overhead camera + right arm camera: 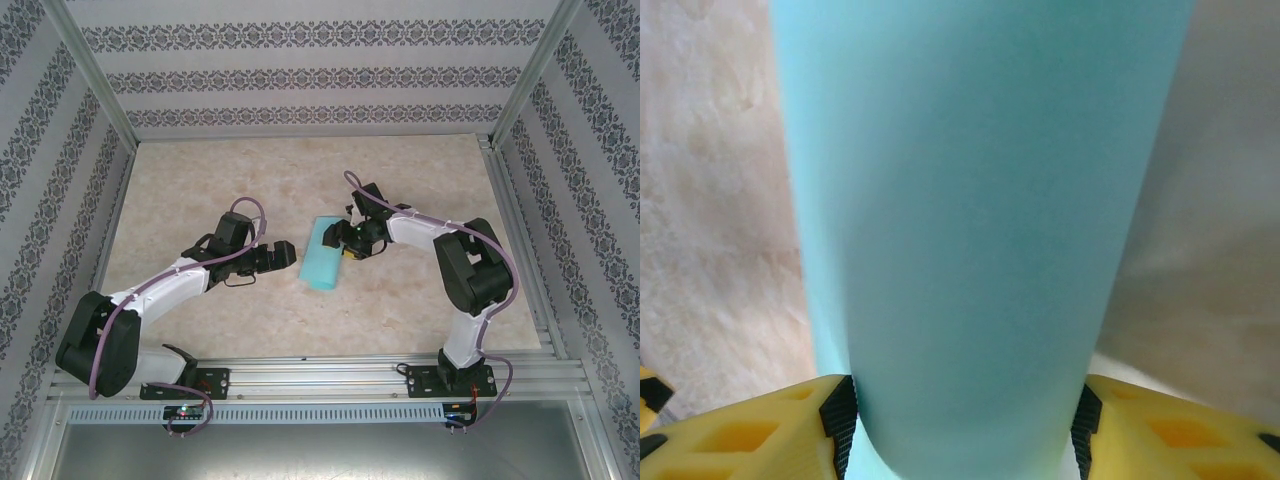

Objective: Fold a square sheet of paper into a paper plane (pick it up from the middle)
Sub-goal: Fold the paper at the center of the table.

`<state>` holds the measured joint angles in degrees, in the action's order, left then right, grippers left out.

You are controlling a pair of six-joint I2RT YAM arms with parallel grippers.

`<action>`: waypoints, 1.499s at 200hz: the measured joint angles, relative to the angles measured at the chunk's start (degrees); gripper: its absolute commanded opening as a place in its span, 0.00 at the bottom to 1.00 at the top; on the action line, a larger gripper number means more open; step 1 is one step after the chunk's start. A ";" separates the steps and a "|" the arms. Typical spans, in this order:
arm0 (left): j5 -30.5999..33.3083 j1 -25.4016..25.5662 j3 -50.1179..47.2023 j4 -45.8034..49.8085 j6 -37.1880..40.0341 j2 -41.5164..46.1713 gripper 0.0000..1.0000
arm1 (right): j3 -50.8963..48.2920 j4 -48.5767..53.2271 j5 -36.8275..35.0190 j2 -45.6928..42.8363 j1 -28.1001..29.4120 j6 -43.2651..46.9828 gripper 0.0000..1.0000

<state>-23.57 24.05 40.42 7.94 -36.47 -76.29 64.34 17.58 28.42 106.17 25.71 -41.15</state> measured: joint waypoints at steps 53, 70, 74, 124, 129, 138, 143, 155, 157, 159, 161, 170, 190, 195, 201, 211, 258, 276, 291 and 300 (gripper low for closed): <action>-0.20 0.00 0.02 -0.33 0.00 0.00 1.00 | 0.00 4.55 -2.67 -0.04 0.00 2.21 0.59; -0.26 0.00 0.07 -0.31 0.00 0.00 1.00 | 0.00 4.70 -2.95 -0.04 -0.02 2.36 0.60; -0.35 0.00 0.11 -0.31 0.02 0.00 1.00 | 0.00 4.74 -3.30 -0.04 -0.02 2.36 0.60; -0.94 0.00 0.87 -0.46 0.04 -0.24 1.00 | -0.74 5.64 -7.13 -0.26 -0.09 1.11 0.60; -1.11 0.00 1.03 -0.48 0.07 -0.35 1.00 | -0.70 5.75 -7.34 -0.26 -0.09 1.01 0.60; -1.36 0.00 1.22 -0.50 0.07 -0.55 1.00 | -0.55 6.03 -7.93 -0.26 -0.04 0.83 0.60; -1.49 0.00 1.25 -0.55 0.07 -0.61 1.00 | -0.39 6.27 -8.26 -0.26 0.04 0.81 0.60; -1.55 0.00 1.29 -0.55 0.07 -0.81 1.00 | -0.20 6.91 -9.03 -0.26 0.15 0.70 0.62; -1.60 0.00 1.31 -0.55 0.07 -0.85 1.00 | -0.15 7.06 -9.14 -0.26 0.15 0.59 0.63; -1.64 0.00 1.33 -0.55 0.07 -0.90 1.00 | -0.11 7.13 -9.20 -0.26 0.17 0.63 0.63; -1.68 0.00 1.36 -0.55 0.07 -0.94 1.00 | -0.07 7.21 -9.29 -0.26 0.17 0.59 0.63; -1.73 0.00 1.42 -0.57 0.07 -1.16 1.00 | 0.20 7.52 -9.77 -0.26 0.37 0.37 0.63; -1.75 0.00 1.62 -0.68 0.07 -1.62 1.00 | 0.33 7.74 -11.10 -0.26 0.85 -0.52 0.63; -1.77 0.00 1.70 -0.66 0.07 -1.73 1.00 | 0.39 7.74 -11.19 -0.26 0.98 -0.74 0.63; -1.88 0.00 1.79 -0.68 0.07 -1.84 1.00 | 0.44 7.74 -11.32 -0.24 1.07 -0.94 0.64; -1.92 0.00 1.88 -0.68 0.07 -1.90 1.00 | 0.61 7.91 -11.56 -0.13 1.09 -1.01 0.64; -1.95 0.00 2.27 -0.68 0.22 -2.01 1.00 | 3.26 10.80 -12.87 1.53 1.86 -1.84 0.66; -1.95 0.00 2.34 -0.68 0.22 -2.19 1.00 | 4.68 12.35 -13.81 2.36 2.43 -1.95 0.67; -1.95 0.00 2.36 -0.68 0.24 -2.32 1.00 | 5.68 13.55 -14.78 2.93 2.97 -1.92 0.67; -1.95 0.00 2.36 -0.68 0.24 -2.43 1.00 | 6.10 14.03 -15.32 3.15 3.06 -1.90 0.69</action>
<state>-25.52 24.05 42.78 7.27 -36.23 -78.72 70.43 31.62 13.10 109.32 28.77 -43.05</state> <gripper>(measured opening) 0.999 0.674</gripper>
